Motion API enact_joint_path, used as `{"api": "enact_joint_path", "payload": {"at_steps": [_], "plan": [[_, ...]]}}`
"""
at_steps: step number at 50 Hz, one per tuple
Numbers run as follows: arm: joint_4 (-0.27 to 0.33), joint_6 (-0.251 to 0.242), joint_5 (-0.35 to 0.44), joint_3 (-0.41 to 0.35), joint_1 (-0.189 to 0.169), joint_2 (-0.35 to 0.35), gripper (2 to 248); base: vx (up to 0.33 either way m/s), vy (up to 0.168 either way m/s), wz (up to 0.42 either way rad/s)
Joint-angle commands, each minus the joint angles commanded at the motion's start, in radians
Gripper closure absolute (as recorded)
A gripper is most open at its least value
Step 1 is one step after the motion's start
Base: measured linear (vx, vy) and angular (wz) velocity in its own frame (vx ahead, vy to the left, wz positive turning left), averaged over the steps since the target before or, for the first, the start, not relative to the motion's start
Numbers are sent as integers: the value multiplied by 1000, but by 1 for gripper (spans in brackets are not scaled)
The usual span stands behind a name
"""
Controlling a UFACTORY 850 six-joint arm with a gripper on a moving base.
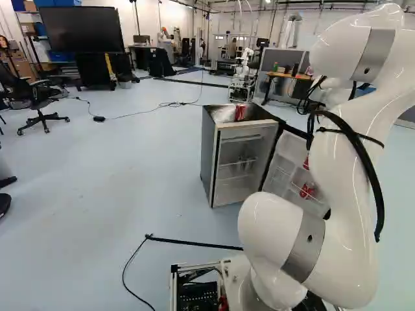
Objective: Grab a drink from the fridge
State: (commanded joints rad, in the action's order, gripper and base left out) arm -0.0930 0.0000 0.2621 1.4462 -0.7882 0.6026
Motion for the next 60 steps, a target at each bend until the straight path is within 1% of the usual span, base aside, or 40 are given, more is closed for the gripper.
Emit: {"api": "enact_joint_path", "payload": {"at_steps": [12,25,37,50,60], "plan": [[0,0,-126,10,0,-13,3,0,0,0],[0,0,-264,59,-5,1,3,0,0,0],[0,0,-390,133,-11,35,3,0,0,0],[0,0,-527,220,-20,93,3,0,0,0],[0,0,-632,275,-34,132,3,0,0,0]]}}
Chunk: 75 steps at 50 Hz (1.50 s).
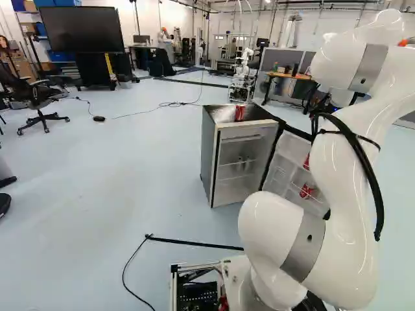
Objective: Grab a drink from the fridge
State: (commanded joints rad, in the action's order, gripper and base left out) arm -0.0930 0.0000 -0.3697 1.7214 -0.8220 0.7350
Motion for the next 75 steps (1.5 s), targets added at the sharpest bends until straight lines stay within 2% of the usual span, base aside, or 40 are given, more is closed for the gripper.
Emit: {"api": "enact_joint_path", "payload": {"at_steps": [29,43,52,75], "plan": [[0,0,-304,142,-48,96,3,0,0,0],[0,0,-420,202,-77,135,3,0,0,0],[0,0,-452,234,-99,154,3,0,0,0],[0,0,-457,327,-156,232,3,0,0,0]]}}
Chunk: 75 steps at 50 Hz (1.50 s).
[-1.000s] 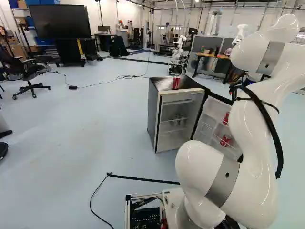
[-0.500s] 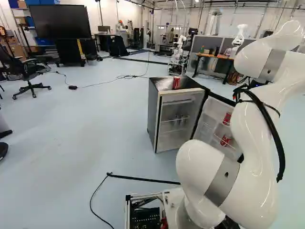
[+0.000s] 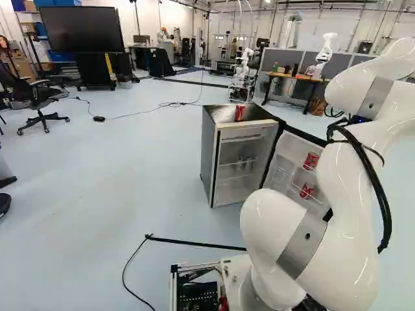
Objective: Grab a drink from the fridge
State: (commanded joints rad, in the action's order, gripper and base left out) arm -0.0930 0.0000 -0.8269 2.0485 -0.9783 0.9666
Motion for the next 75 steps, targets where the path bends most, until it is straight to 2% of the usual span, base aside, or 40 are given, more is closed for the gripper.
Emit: {"api": "enact_joint_path", "payload": {"at_steps": [10,19,42,58,75], "plan": [[0,0,0,39,-22,42,3,0,0,0],[0,0,0,43,-34,58,3,0,0,0],[8,0,0,-90,-65,-19,3,0,0,0],[85,0,0,-199,-83,-85,3,0,0,0],[207,0,0,-314,-84,-155,3,0,0,0]]}}
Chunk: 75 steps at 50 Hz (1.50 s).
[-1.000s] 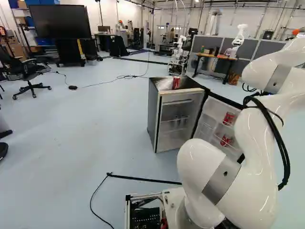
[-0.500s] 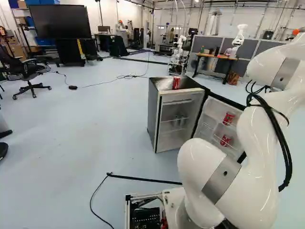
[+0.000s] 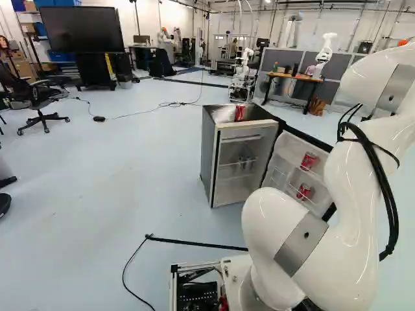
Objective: Grab a drink from the fridge
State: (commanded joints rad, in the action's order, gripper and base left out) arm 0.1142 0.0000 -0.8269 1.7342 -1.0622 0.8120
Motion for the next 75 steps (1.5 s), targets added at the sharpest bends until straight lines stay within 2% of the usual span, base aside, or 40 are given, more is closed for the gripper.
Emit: {"api": "enact_joint_path", "payload": {"at_steps": [18,42,58,66,75], "plan": [[87,0,0,-109,14,-66,3,0,0,0],[293,0,0,-247,38,-152,3,0,0,0],[419,0,10,-329,68,-204,3,0,0,0],[458,0,30,-365,89,-227,3,0,0,0],[473,0,64,-408,110,-255,3,0,0,0]]}}
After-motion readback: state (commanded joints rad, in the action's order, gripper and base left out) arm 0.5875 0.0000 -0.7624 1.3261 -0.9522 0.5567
